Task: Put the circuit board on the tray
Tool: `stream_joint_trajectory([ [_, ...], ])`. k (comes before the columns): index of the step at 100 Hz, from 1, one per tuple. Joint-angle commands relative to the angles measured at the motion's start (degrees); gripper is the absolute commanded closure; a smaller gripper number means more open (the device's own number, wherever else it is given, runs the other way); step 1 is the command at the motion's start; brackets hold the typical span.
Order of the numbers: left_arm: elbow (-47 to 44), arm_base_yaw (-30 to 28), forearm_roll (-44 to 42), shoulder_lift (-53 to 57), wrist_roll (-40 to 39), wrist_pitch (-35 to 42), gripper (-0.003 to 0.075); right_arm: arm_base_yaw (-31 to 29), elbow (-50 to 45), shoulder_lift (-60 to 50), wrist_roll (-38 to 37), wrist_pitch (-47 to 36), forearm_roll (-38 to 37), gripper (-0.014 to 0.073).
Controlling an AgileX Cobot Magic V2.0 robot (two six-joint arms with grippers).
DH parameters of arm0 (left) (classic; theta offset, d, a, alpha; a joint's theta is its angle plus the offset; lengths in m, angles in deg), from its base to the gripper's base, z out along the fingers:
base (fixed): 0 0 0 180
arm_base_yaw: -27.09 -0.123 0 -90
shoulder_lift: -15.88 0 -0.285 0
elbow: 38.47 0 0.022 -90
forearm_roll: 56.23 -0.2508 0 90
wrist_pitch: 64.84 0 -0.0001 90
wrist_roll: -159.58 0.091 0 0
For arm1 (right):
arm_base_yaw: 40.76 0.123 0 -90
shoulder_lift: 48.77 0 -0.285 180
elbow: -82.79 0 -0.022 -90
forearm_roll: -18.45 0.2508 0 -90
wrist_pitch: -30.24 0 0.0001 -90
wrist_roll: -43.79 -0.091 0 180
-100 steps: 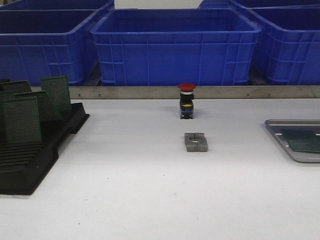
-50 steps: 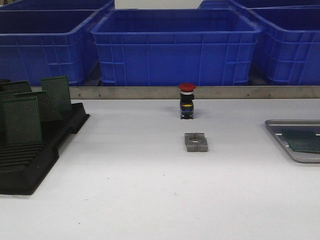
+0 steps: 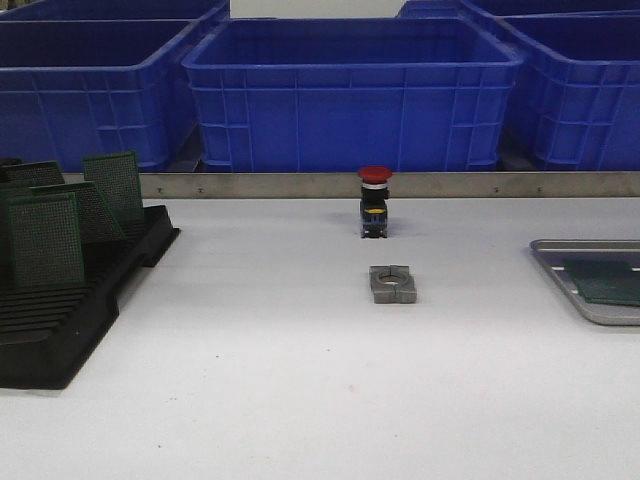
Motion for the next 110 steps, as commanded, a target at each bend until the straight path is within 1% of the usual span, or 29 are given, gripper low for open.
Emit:
stream_joint_trajectory([
  [1,-2.82,0.45,0.56,1.81,-0.58,4.81,0.0741,-0.08,1.44,0.77,0.23,-1.21,1.08,0.0706],
  [35,-2.82,0.45,0.56,1.81,-0.58,4.81,0.0741,-0.08,1.36,0.77,0.23,-1.32,1.08,0.0706],
  [60,-2.82,0.45,0.56,1.81,-0.58,4.81,0.0741,-0.08,1.36,0.77,0.23,-3.19,1.08,0.0706],
  [68,-2.82,0.45,0.56,1.81,-0.58,4.81,0.0741,-0.08,1.36,0.77,0.23,-5.46,1.43,0.0706],
  [72,-2.82,0.45,0.56,1.81,-0.58,4.81,0.0741,-0.15,1.36,0.77,0.04,-7.53,-0.15,0.0706],
  [77,-2.82,0.45,0.56,1.81,-0.58,4.81,0.0741,-0.29,1.36,0.77,-2.53,-9.55,-6.17,0.0706],
  [79,-2.82,0.45,0.56,1.81,-0.58,4.81,0.0741,-0.33,1.32,0.77,-4.82,-10.53,-9.89,0.0706],
  [84,-2.82,0.45,0.56,1.81,-0.58,4.81,0.0741,-0.33,0.87,0.77,-13.78,-13.01,-19.66,0.0706],
  [87,-2.82,0.45,0.56,1.81,-0.58,4.81,0.0741,-0.33,0.25,0.77,-22.43,-14.24,-27.26,0.0706],
  [88,-2.82,0.45,0.56,1.81,-0.58,4.81,0.0741,-0.33,0.10,0.77,-24.28,-14.55,-28.86,0.0706],
  [89,-2.82,0.45,0.56,1.81,-0.58,4.81,0.0741,-0.33,-0.28,0.77,-28.04,-15.11,-32.15,0.0706],
  [91,-2.82,0.45,0.56,1.81,-0.58,4.81,0.0741,-0.33,-0.66,0.77,-31.80,-16.13,-35.53,0.0706],
  [92,-2.82,0.45,0.56,1.81,-0.58,4.81,0.0741,-0.33,-1.11,0.77,-35.50,-16.54,-39.03,0.0706],
  [93,-2.82,0.45,0.56,1.81,-0.58,4.81,0.0741,-0.33,-1.36,0.77,-37.32,-17.08,-40.77,0.0706],
  [96,-2.82,0.45,0.56,1.81,-0.58,4.81,0.0741,-0.33,-2.75,0.69,-46.05,-18.26,-49.28,0.0706],
  [98,-2.82,0.45,0.56,1.81,-0.58,4.81,0.0741,-0.33,-3.39,0.64,-49.42,-19.08,-52.51,0.0706],
  [101,-2.82,0.45,0.56,1.81,-0.58,4.81,0.0741,-0.47,-5.06,0.65,-57.35,-20.10,-59.84,0.0706],
  [108,-2.82,0.45,0.56,1.81,-0.58,4.81,0.0741,-1.10,-8.21,0.59,-70.03,-22.58,-71.11,0.0706],
  [110,-2.82,0.45,0.56,1.81,-0.58,4.81,0.0741,-1.38,-9.36,0.59,-72.69,-23.56,-72.79,0.0706],
])
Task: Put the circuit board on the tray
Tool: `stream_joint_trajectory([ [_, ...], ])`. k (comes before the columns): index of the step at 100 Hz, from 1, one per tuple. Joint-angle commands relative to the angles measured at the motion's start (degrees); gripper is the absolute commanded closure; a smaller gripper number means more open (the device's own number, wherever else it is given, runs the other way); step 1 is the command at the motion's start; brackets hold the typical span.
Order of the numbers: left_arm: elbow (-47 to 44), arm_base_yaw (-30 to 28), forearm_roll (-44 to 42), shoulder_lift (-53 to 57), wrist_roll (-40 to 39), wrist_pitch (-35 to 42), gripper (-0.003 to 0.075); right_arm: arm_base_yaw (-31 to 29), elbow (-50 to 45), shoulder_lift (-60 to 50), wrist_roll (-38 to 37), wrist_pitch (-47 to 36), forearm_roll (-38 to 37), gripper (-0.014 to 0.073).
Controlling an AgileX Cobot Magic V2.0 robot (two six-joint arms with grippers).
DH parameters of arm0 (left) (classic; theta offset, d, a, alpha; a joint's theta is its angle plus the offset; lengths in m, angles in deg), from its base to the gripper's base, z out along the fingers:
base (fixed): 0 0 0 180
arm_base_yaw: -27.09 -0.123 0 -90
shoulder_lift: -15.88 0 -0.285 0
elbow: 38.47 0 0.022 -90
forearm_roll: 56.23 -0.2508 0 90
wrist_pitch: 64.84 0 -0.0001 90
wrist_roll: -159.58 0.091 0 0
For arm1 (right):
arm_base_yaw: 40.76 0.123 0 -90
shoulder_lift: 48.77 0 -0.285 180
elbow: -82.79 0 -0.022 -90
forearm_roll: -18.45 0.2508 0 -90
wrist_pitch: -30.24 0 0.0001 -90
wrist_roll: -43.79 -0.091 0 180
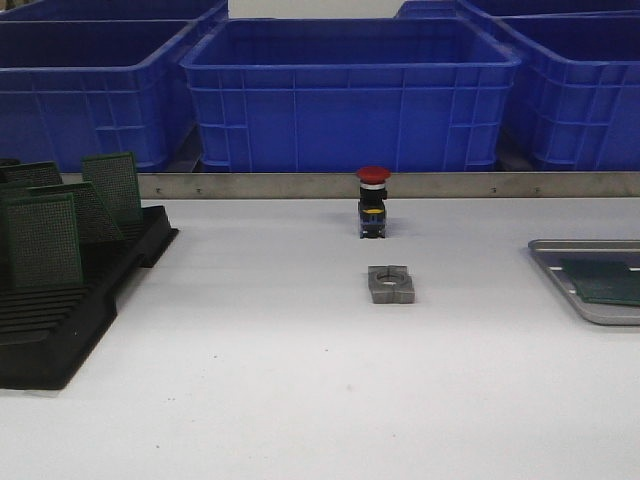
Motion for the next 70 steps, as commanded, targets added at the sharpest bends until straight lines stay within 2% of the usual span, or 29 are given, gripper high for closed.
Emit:
stream_joint_trajectory([
  [1,-2.82,0.45,0.51,1.81,-0.58,4.81,0.0741,-1.23,-3.12,0.53,-18.85,-8.16,-17.62,0.0706],
  [8,-2.82,0.45,0.51,1.81,-0.58,4.81,0.0741,-2.30,-7.48,-0.77,-23.69,-12.51,-21.25,0.0706],
  [13,-2.82,0.45,0.51,1.81,-0.58,4.81,0.0741,-2.79,-7.01,-3.47,-24.24,-7.23,-22.51,0.0706],
  [32,-2.82,0.45,0.51,1.81,-0.58,4.81,0.0741,-2.87,-7.14,-3.77,-24.11,-4.12,-22.51,0.0706],
  [41,-2.82,0.45,0.51,1.81,-0.58,4.81,0.0741,-2.87,-7.14,-3.77,-22.36,-3.62,-22.00,0.0706],
  [56,-2.82,0.45,0.51,1.81,-0.58,4.81,0.0741,-2.82,-7.14,-3.77,-14.68,-3.62,-14.85,0.0706],
  [70,-2.82,0.45,0.51,1.81,-0.58,4.81,0.0741,-2.82,-7.03,-3.72,-14.54,-3.54,-14.62,0.0706],
])
